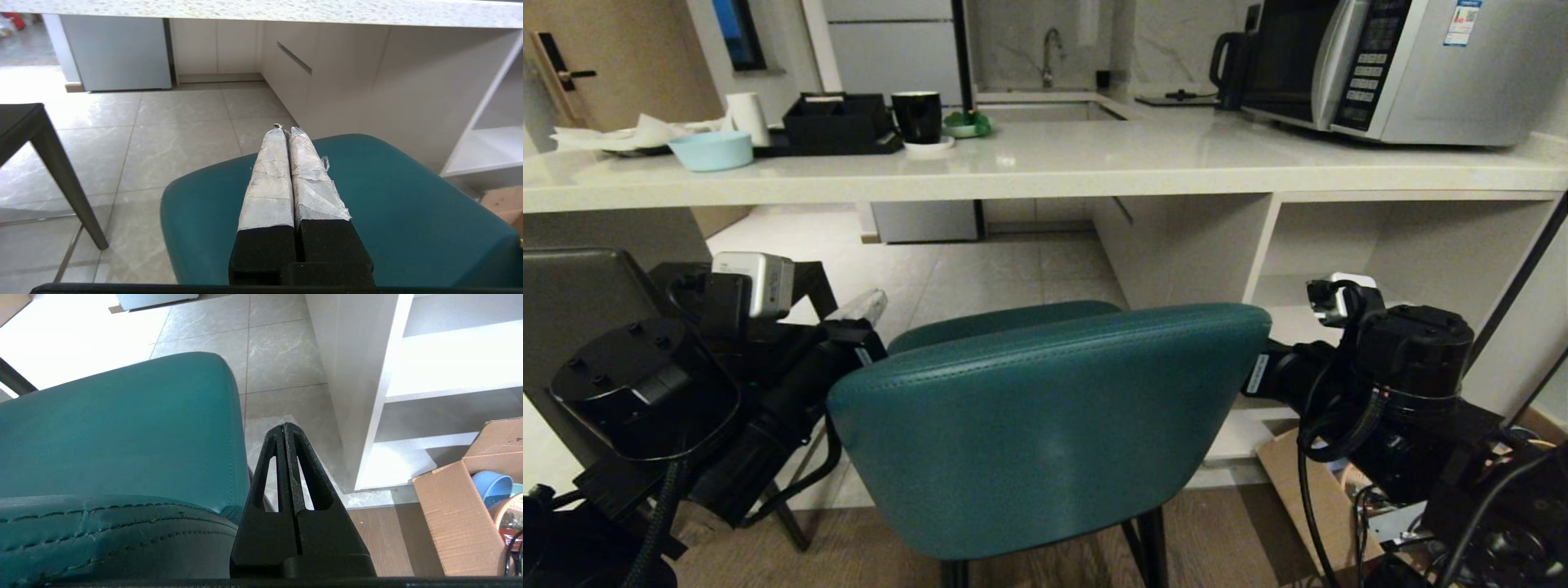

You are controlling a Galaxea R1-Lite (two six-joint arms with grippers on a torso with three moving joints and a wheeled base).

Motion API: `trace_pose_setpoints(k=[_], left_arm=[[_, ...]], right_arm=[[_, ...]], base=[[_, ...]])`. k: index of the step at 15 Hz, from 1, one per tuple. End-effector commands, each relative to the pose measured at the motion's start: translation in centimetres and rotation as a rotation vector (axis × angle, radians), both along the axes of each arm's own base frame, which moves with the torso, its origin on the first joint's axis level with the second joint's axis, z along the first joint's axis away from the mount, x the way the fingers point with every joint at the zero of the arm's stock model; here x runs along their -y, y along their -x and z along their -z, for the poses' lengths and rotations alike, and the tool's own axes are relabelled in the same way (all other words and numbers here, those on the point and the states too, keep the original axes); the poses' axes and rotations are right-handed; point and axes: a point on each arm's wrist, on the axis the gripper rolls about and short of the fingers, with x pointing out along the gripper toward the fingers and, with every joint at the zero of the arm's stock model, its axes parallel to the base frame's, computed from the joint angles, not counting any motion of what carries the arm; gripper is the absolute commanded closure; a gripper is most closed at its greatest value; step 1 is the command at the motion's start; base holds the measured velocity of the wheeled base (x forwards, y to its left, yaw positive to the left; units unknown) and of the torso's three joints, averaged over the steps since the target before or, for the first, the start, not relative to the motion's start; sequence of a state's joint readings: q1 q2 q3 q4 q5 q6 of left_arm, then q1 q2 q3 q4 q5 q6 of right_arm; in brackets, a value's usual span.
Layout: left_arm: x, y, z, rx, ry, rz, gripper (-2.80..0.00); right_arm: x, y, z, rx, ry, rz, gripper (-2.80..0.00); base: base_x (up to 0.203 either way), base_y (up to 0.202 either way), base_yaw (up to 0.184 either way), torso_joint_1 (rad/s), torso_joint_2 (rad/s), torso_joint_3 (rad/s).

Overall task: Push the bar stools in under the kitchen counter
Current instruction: Pull the blue chair out from under the dining table

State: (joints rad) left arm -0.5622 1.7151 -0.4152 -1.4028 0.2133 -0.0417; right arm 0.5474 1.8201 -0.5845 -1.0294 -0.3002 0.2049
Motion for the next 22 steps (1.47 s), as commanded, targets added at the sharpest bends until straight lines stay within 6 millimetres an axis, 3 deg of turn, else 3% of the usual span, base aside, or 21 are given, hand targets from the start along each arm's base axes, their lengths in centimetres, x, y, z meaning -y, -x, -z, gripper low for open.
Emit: trace_pose_setpoints(k=[1,7,12,18,22], left_arm=[[0.6,0.2,0.8,-0.026,-0.016,0.024,0.00],[-0.6,1.9,0.8,-0.033,-0.019,0.025,0.00],[-0.9,2.3,1.4,-0.057,-0.037,0.022,0.00],[-1.3,2.5,1.5,-0.062,-0.040,0.004,0.00],[-4.0,1.0,0.8,-0.036,-0.019,-0.125,0.00]], right_arm=[[-0.5,-0.2,1.2,-0.033,0.020,-0.017,0.00],[0.1,1.4,1.7,-0.058,0.031,-0.022,0.00],[0.1,1.6,1.8,-0.051,0.033,-0.009,0.00],[-0.2,1.8,1.8,-0.047,0.037,-0.008,0.00],[0.5,2.8,1.0,-0.031,0.027,-0.004,0.00]], base=[[0.000,0.000,0.000,0.000,0.00,0.000],[0.000,0.000,0.000,0.000,0.00,0.000],[0.000,0.000,0.000,0.000,0.00,0.000],[-0.146,0.000,-0.001,0.010,0.01,-0.005],[0.000,0.000,0.000,0.000,0.00,0.000]])
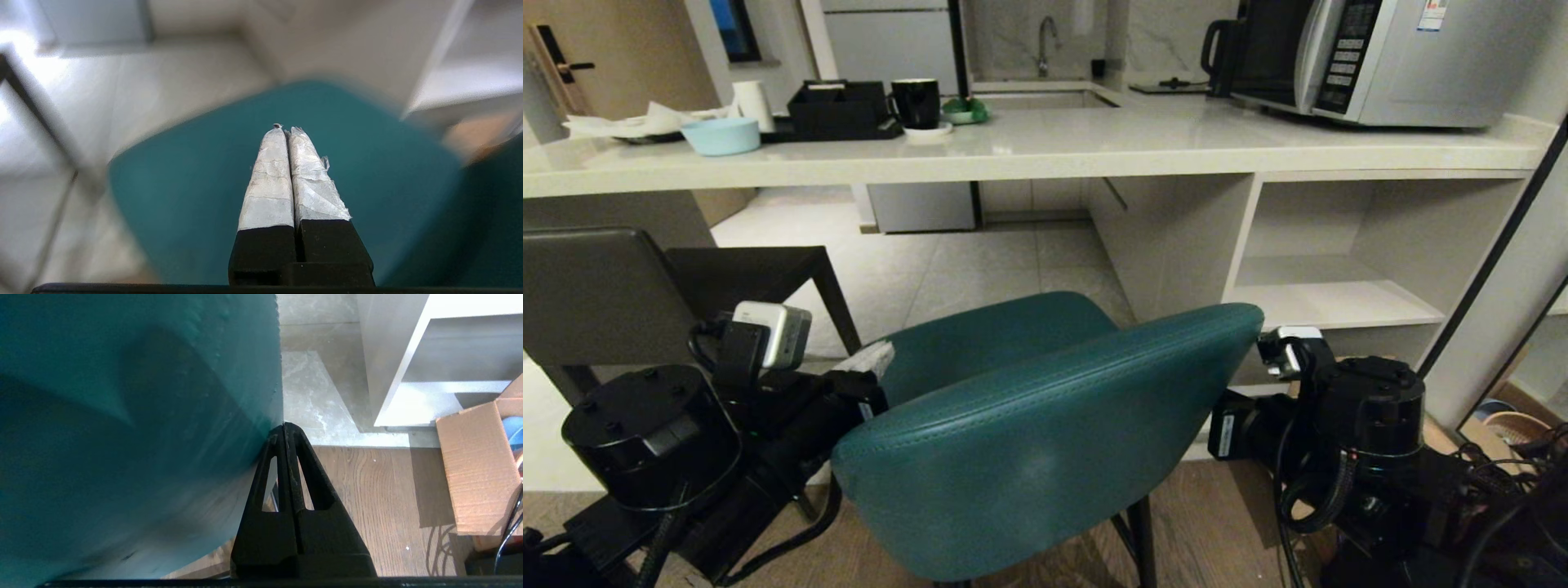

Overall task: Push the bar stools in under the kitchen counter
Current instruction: Pull the blue chair out from under the dining table

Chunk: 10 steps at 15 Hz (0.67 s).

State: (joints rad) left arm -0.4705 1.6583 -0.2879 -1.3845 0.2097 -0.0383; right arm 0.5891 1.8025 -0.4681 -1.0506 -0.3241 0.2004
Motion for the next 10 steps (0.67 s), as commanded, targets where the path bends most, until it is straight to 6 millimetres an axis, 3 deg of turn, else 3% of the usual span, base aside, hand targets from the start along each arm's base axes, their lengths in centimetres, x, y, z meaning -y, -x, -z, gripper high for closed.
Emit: trace_pose_setpoints(k=[1,3,5,10], left_arm=[[-1.6,-1.0,-1.3,0.066,0.034,-0.082,0.00],[-2.5,-1.5,-2.5,0.115,0.053,-0.122,0.00],[-2.7,-0.4,-2.4,0.107,0.050,-0.110,0.00],[-3.9,5.1,-0.4,0.035,0.022,-0.063,0.00]], right_arm=[[0.6,0.6,-1.0,0.031,-0.024,0.019,0.00],[1.0,1.1,-1.3,0.038,-0.029,0.023,0.00],[1.5,1.8,-1.5,0.039,-0.030,0.021,0.00],[2.7,4.6,-1.2,0.020,-0.020,0.006,0.00]], base=[[0.000,0.000,0.000,0.000,0.00,0.000],[0.000,0.000,0.000,0.000,0.00,0.000],[0.000,0.000,0.000,0.000,0.00,0.000],[0.000,0.000,0.000,0.000,0.00,0.000]])
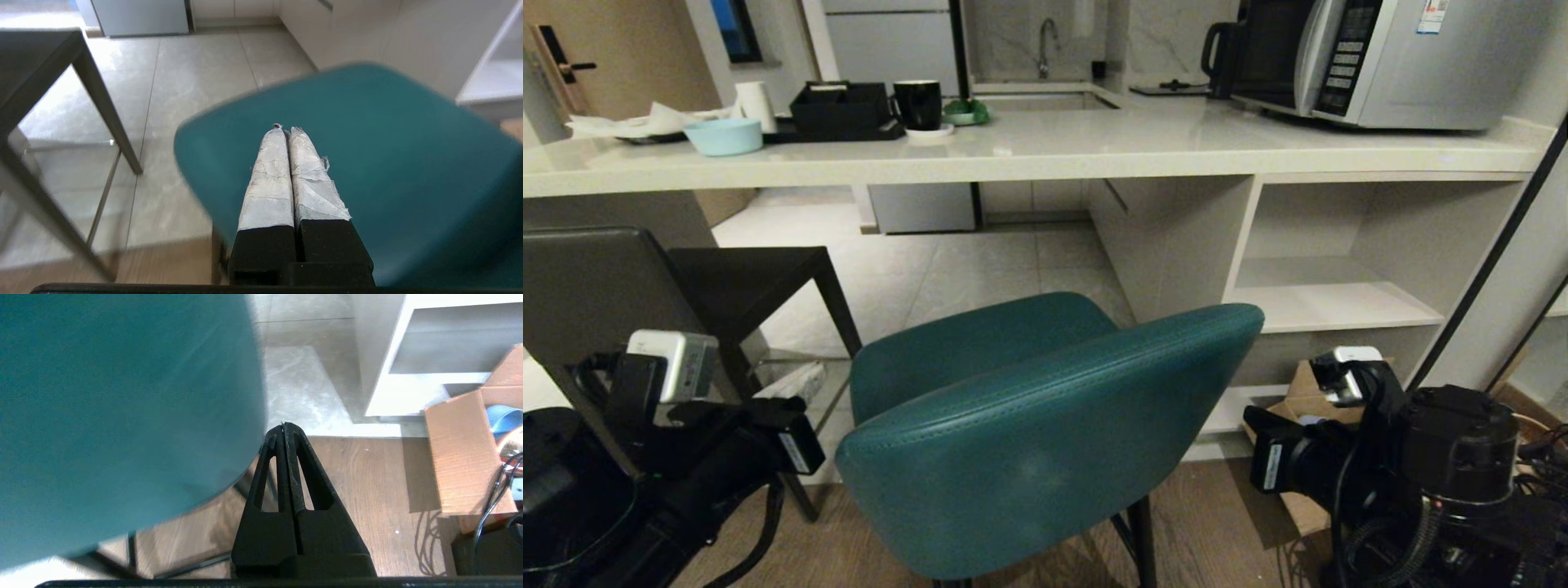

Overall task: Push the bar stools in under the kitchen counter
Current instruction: Pull the blue chair out from under the dining table

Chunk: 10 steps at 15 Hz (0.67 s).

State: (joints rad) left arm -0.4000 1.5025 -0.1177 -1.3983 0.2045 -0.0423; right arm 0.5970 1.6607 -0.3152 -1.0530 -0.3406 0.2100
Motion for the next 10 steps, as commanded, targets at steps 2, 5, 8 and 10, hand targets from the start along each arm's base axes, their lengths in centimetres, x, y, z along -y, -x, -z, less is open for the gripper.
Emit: trace_pose_setpoints(k=[2,5,8,10], left_arm=[[-1.2,2.9,-0.4,0.037,0.015,0.000,0.00],[-1.9,4.6,0.1,-0.005,0.000,0.001,0.00],[-1.7,4.4,-0.5,0.016,0.013,0.008,0.00],[-1.5,3.9,-1.0,0.033,0.019,0.006,0.00]], right_arm=[[1.0,1.9,-1.3,0.046,-0.032,-0.006,0.00],[2.1,2.8,-1.2,0.037,-0.032,0.016,0.00],[2.1,2.7,-1.4,0.044,-0.039,0.019,0.00],[2.0,2.6,-1.4,0.043,-0.038,0.019,0.00]], base=[[0.000,0.000,0.000,0.000,0.00,0.000],[0.000,0.000,0.000,0.000,0.00,0.000],[-0.026,0.000,0.000,0.002,0.00,0.000],[-0.182,0.000,0.000,0.006,0.00,0.003]])
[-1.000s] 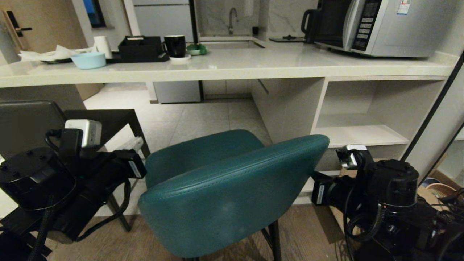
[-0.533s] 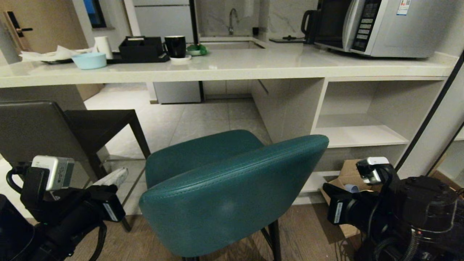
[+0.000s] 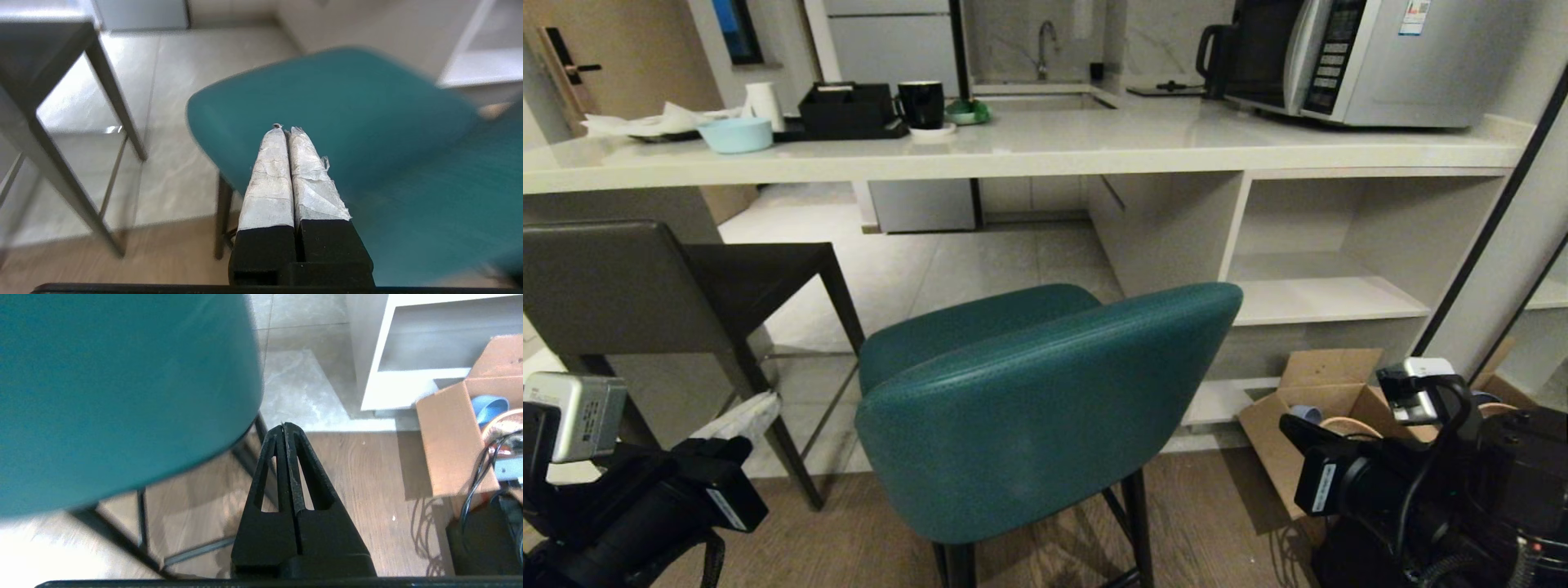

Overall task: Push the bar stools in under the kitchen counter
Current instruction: Pull the blue chair out from under the dining table

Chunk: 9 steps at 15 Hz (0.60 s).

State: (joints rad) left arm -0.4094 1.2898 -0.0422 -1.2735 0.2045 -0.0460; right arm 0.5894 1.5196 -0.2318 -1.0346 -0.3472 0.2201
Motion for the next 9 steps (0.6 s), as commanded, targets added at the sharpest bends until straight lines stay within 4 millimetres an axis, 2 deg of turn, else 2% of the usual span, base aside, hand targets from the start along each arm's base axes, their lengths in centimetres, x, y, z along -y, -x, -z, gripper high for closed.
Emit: trace_pose_setpoints(k=[1,4,6,9], left_arm=[[0.1,-0.2,-0.6,0.026,0.011,-0.004,0.00],[0.5,-1.1,-1.4,0.021,0.009,-0.002,0.00],[0.8,-2.1,-1.5,-0.003,0.002,-0.010,0.00],[1.7,-4.7,-2.0,-0.008,0.000,-0.016,0.00]], right_arm=[[0.0,0.0,-0.2,0.010,-0.007,0.001,0.00],[-0.6,-0.9,-0.5,0.019,-0.006,0.000,0.00],[-1.6,-2.4,-0.8,0.031,-0.006,0.001,0.00],[-3.2,-5.3,-1.0,0.048,0.037,-0.003,0.00]], base=[[-0.208,0.000,-0.003,0.001,0.00,0.010],[-0.160,0.000,-0.001,-0.003,0.00,0.004],[0.000,0.000,0.000,0.000,0.00,0.000],[0.000,0.000,0.000,0.000,0.00,0.000]])
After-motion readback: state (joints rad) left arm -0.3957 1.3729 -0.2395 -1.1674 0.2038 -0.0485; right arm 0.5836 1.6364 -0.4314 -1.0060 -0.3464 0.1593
